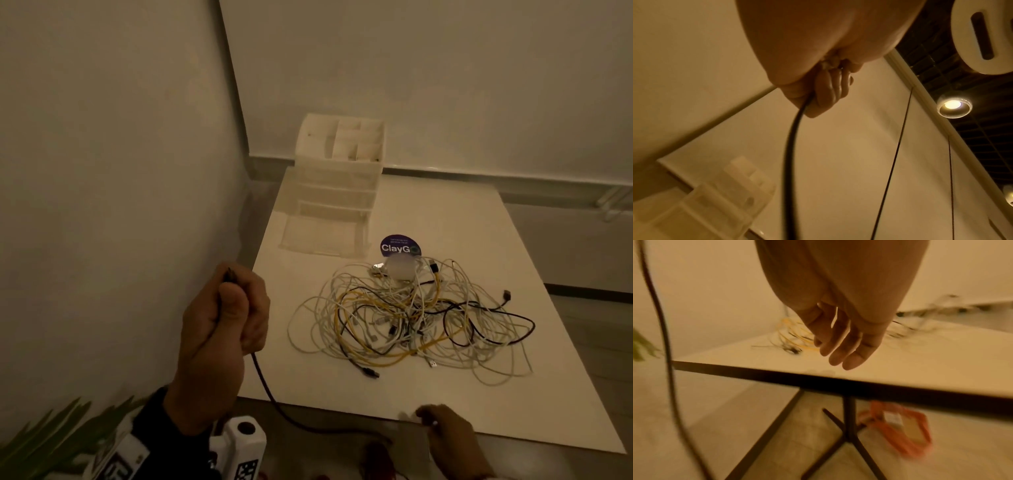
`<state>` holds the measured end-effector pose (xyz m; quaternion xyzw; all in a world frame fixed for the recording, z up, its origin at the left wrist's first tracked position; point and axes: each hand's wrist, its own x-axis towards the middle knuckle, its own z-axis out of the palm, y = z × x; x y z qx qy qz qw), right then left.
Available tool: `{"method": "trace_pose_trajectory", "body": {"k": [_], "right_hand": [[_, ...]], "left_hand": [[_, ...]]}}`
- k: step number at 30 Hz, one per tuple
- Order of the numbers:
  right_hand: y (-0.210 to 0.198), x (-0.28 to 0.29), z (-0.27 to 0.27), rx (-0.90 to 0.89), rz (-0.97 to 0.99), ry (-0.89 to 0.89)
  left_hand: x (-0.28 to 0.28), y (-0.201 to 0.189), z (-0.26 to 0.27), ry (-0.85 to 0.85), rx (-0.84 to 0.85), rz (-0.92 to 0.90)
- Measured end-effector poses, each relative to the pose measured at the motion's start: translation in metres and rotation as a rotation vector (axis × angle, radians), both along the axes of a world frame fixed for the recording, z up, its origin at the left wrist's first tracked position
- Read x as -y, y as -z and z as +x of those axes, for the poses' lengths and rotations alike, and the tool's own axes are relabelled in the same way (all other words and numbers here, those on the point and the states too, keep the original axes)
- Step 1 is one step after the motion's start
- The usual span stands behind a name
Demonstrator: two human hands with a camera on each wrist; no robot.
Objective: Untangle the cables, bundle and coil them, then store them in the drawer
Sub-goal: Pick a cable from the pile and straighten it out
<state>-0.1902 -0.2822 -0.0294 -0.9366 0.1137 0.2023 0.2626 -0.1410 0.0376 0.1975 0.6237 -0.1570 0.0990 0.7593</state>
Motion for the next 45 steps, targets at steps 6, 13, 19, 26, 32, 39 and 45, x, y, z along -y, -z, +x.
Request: {"method": "trace_pose_trajectory", "body": {"k": [6, 13, 19, 26, 32, 39, 45], "right_hand": [[0.022, -0.068, 0.069, 0.086, -0.204, -0.279], [0.032, -0.082, 0.084, 0.063, -0.239, -0.311], [-0.061, -0.063, 0.145, 0.332, 0.129, -0.123], [-0.238, -0.036, 0.202, 0.397, 1.395, 0.345], [-0.295, -0.035, 0.179, 0.368, 1.452, 0.106], [-0.289, -0.037, 0.150, 0.501, 0.946, -0.096], [-0.264, -0.035, 0.152, 0.647, 0.744, -0.079]], "left_hand": [[0.018, 0.006, -0.019, -0.069, -0.078, 0.060], [0.013, 0.014, -0.027, -0.153, -0.179, 0.030], [0.027, 0.029, -0.009, -0.196, -0.193, 0.064], [0.066, 0.016, 0.050, -0.133, -0.116, 0.112], [0.102, -0.008, 0.085, -0.043, -0.126, 0.065], [0.140, -0.019, 0.106, 0.038, -0.235, 0.086], [0.164, -0.020, 0.109, 0.075, -0.248, 0.124]]}}
